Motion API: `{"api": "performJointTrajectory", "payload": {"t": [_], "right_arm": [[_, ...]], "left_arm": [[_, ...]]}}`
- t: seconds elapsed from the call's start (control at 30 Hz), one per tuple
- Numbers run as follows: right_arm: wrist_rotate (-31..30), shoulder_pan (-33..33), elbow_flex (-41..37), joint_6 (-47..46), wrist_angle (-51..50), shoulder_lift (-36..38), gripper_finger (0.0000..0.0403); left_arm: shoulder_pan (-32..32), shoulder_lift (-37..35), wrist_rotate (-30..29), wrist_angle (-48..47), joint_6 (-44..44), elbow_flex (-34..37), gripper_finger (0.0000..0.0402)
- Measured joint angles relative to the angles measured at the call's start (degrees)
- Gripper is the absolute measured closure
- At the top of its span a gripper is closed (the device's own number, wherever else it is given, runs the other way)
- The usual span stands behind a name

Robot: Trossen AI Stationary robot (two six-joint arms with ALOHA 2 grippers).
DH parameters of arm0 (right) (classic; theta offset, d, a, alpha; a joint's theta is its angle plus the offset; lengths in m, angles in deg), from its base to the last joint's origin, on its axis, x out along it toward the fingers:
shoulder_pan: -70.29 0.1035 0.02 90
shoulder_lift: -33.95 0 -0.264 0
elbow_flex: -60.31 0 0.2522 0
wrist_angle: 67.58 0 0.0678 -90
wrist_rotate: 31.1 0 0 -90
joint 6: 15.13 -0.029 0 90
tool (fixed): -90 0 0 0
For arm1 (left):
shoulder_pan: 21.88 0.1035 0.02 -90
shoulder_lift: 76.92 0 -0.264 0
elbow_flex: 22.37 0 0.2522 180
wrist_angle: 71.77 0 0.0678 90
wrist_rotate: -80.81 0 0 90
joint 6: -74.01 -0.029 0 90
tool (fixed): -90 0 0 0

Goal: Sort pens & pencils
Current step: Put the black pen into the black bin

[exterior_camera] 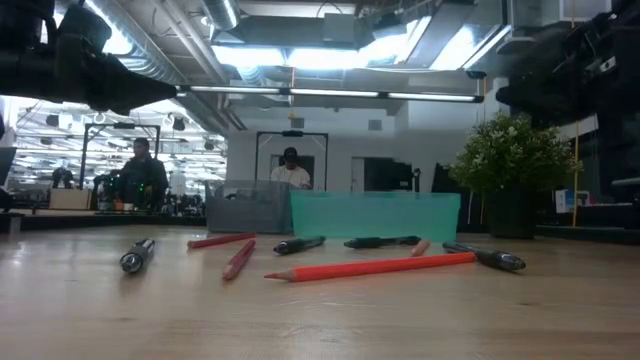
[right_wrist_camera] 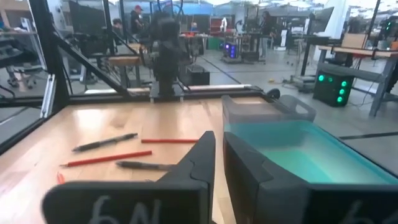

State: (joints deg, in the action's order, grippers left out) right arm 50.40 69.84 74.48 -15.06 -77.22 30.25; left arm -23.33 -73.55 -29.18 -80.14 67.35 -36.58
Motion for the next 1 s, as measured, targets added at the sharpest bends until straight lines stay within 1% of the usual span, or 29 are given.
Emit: {"api": "performJointTrajectory", "payload": {"t": [0.07,0.27,0.33,0.43,0.57,0.67,0.8,1.0], "right_arm": [[-0.1,0.0,0.0,0.2,0.7,-1.2,0.0367],[-0.1,0.0,0.0,3.2,2.7,-4.1,0.0367],[-0.1,0.0,0.0,3.2,3.1,-4.8,0.0367],[0.7,0.0,0.0,2.6,4.0,-6.0,0.0367],[1.0,0.0,0.0,-0.6,4.2,-8.0,0.0367],[1.3,-0.1,0.0,-4.3,6.9,-10.3,0.0367],[2.3,-0.1,0.0,-4.2,12.2,-15.4,0.0367],[2.7,-0.1,0.2,-2.3,22.8,-26.7,0.0367]], "left_arm": [[0.0,0.2,0.1,1.8,0.0,0.0,0.0397],[0.3,4.5,0.8,3.0,-0.1,0.0,0.04],[0.9,7.0,2.6,3.7,0.0,0.0,0.04],[2.4,11.6,5.4,7.9,0.1,0.0,0.0401],[5.5,18.4,9.5,9.6,0.6,-0.8,0.0401],[8.3,23.8,13.8,11.6,1.5,-2.2,0.0401],[11.5,30.7,21.0,16.6,1.7,-3.9,0.0401],[14.6,39.2,22.4,22.6,1.8,-4.5,0.0401]]}}
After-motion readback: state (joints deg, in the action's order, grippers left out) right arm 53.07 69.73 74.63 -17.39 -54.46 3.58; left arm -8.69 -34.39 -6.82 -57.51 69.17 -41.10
